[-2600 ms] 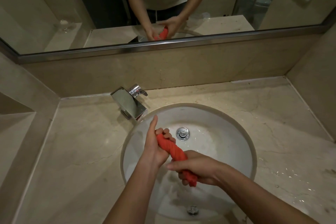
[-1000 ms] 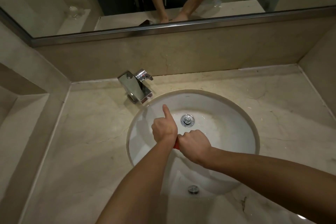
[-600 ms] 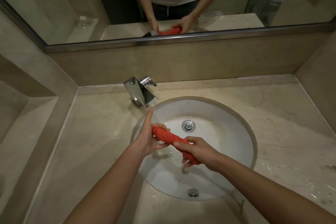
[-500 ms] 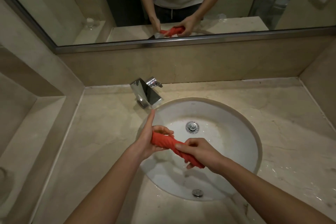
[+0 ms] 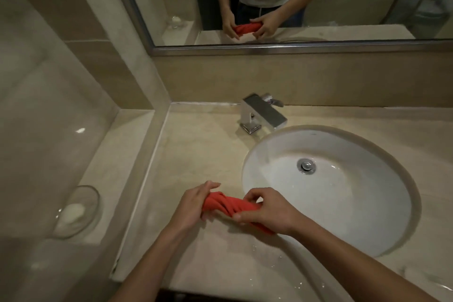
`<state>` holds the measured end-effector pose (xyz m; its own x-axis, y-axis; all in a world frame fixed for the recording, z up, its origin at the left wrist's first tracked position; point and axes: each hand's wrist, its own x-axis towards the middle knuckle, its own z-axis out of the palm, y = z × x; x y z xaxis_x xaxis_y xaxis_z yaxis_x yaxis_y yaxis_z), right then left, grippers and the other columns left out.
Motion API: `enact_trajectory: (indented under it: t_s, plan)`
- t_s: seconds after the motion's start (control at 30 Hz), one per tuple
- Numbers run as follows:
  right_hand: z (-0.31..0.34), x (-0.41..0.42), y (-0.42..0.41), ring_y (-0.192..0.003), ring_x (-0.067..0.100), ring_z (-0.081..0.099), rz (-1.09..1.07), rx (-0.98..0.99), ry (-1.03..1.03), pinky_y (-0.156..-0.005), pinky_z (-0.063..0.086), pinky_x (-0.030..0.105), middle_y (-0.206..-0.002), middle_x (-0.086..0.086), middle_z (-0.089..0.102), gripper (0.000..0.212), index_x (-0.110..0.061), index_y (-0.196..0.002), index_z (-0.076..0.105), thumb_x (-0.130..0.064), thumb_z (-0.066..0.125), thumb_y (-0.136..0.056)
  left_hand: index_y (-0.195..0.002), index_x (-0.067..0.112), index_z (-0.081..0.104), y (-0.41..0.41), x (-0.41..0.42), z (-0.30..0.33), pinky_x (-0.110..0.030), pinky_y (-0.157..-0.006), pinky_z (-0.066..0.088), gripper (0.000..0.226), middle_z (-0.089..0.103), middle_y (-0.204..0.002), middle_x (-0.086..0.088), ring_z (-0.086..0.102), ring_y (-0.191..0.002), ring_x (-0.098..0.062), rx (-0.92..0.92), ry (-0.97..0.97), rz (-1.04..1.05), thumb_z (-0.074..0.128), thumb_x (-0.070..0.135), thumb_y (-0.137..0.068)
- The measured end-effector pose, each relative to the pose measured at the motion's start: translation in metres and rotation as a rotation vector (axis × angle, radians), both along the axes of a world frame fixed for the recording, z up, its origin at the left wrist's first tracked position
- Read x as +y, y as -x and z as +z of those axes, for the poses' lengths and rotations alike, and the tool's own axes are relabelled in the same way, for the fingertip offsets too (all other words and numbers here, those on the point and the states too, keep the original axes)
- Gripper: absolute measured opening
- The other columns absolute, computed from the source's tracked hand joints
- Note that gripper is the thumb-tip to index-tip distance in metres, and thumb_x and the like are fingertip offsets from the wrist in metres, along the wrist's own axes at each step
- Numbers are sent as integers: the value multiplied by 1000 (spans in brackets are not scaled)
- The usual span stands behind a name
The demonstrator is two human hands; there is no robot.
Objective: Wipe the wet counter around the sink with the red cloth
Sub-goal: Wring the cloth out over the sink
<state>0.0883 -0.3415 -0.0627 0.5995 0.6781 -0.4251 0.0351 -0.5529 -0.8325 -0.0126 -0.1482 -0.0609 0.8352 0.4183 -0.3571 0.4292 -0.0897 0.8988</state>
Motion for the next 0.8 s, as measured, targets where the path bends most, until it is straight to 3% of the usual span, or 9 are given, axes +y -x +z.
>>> enact_trajectory:
  t_s: [0.07,0.13,0.3,0.4,0.5,0.6,0.7,0.8]
  plan:
    - [-2,15,10,-82,8,60,75,-142,74,-77,51,27,-94,-7,65,49,-26,-89,69,-54,89,-55,-93,19,77,17,12,-7,-12,-73,48,38,77,-87,5,70,-86,-6,14,47,35,43,31,-103]
    - [-6,26,19,-79,8,58,98,-186,71,-74,50,28,-89,-8,65,44,-25,-88,69,-48,91,-56,-88,17,78,31,21,-12,-9,-74,47,37,77,-86,5,70,-85,-4,20,63,54,45,28,-103]
    - [-20,36,38,-58,1,48,-13,-101,-46,-57,38,19,-63,-12,58,29,-22,-76,72,-43,90,-66,-85,12,78,56,35,-13,-11,-74,48,24,77,-85,1,71,-83,-5,-50,101,111,60,23,-94]
    - [-22,39,47,-55,5,48,-93,20,-140,-55,36,19,-58,-9,58,30,-14,-73,74,-42,83,-78,-87,7,79,61,41,-16,-19,-78,51,33,77,-88,-6,73,-87,-15,-63,192,162,62,35,-87]
    - [-22,43,54,-54,10,41,-190,22,-156,-59,34,25,-53,-5,45,50,-10,-56,58,-46,72,-88,-72,-3,73,60,42,-17,-27,-72,53,48,76,-91,-9,72,-83,-21,-12,316,199,59,41,-87]
    - [-20,46,57,-53,10,35,-282,-23,-127,-58,32,26,-51,-8,35,56,-15,-54,42,-48,71,-88,-55,8,57,56,38,-20,-32,-68,50,50,73,-81,-13,66,-71,-23,23,290,95,62,46,-86]
    - [-18,49,57,-53,11,34,-293,-53,-38,-58,32,28,-53,-9,33,58,-18,-58,36,-58,66,-88,-66,13,56,49,31,-19,-32,-66,49,41,68,-72,-7,62,-67,-19,49,155,-16,65,46,-88]
    - [-15,48,54,-57,13,39,-212,-164,165,-60,35,28,-59,-5,41,58,-17,-63,38,-66,51,-93,-81,4,57,42,33,-8,-25,-69,53,33,76,-83,-7,72,-78,-20,-20,183,-42,62,36,-92]
